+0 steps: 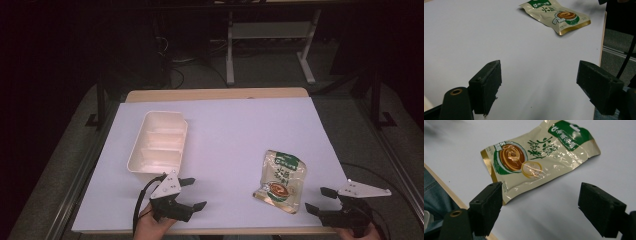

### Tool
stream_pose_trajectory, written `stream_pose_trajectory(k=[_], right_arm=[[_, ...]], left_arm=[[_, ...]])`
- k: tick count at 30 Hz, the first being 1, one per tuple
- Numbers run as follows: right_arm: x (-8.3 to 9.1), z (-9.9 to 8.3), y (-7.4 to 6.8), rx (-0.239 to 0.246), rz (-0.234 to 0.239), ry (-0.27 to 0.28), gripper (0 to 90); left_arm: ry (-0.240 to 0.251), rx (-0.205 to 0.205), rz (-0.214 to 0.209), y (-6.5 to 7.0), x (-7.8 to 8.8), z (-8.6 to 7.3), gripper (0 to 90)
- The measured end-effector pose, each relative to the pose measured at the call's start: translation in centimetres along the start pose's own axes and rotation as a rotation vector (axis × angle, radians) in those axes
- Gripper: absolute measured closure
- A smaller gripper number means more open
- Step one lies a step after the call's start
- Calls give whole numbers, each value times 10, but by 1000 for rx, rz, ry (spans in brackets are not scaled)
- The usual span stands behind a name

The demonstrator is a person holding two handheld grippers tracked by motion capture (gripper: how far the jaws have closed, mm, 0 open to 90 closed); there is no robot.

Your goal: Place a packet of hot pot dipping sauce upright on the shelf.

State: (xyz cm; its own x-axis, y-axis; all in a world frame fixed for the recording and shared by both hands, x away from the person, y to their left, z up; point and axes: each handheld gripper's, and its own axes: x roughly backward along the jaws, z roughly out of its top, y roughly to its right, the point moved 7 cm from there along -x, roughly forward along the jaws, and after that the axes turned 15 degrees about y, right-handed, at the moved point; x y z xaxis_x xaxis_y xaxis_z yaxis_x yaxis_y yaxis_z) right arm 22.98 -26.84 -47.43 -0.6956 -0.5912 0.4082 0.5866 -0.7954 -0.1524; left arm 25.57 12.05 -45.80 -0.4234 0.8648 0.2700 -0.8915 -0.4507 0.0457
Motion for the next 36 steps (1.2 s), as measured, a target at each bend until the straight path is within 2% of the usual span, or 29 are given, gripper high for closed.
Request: stream_pose_trajectory(k=[5, 7, 11, 14, 16, 18, 19, 20, 21, 22, 23, 24, 25, 26, 29, 33, 36], right_arm=[[1, 2, 1, 0, -13, 14, 192], [0, 0, 3, -15, -17, 8, 190], [0, 0, 5, -28, -21, 12, 190], [0, 2, 4, -20, -23, 20, 193], [0, 3, 4, -17, -22, 21, 200], [0, 3, 3, -7, -21, 16, 206], [0, 3, 2, -2, -20, 12, 211], [0, 3, 2, 0, -20, 10, 213], [-1, 3, 2, 5, -23, 11, 214], [-1, 3, 2, 4, -23, 8, 216], [-1, 2, 3, 3, -22, 6, 219], [-2, 2, 3, 1, -23, 4, 220], [-2, 2, 3, 2, -23, 5, 219], [-2, 3, 3, 2, -23, 4, 220], [-2, 3, 4, 8, -29, 6, 221], [-4, 3, 7, 10, -32, 0, 224], [-5, 4, 8, 2, -36, 2, 223]], left_arm=[[14, -7, 13, 2, -4, 7, 216], [11, -33, 8, 6, -9, 13, 223], [15, -49, -32, 16, -23, 25, 269], [27, -67, -94, 28, -39, 32, 302], [22, -73, -107, 30, -45, 33, 304], [7, -79, -137, 34, -59, 35, 341], [-11, -78, -150, 37, -74, 37, 400], [-11, -78, -150, 37, -74, 37, 430], [-19, -59, -162, 38, -88, 39, 452], [-20, -32, -178, 38, -96, 39, 484], [-20, -32, -178, 38, -96, 39, 518], [-44, -4, -197, 37, -109, 39, 541], [-44, -4, -197, 37, -109, 39, 569], [-66, -17, -177, 35, -121, 37, 592], [-95, -13, -188, 37, -135, 35, 647], [-149, -68, -194, 46, -151, 33, 743], [-188, -74, -211, 49, -162, 33, 795]])
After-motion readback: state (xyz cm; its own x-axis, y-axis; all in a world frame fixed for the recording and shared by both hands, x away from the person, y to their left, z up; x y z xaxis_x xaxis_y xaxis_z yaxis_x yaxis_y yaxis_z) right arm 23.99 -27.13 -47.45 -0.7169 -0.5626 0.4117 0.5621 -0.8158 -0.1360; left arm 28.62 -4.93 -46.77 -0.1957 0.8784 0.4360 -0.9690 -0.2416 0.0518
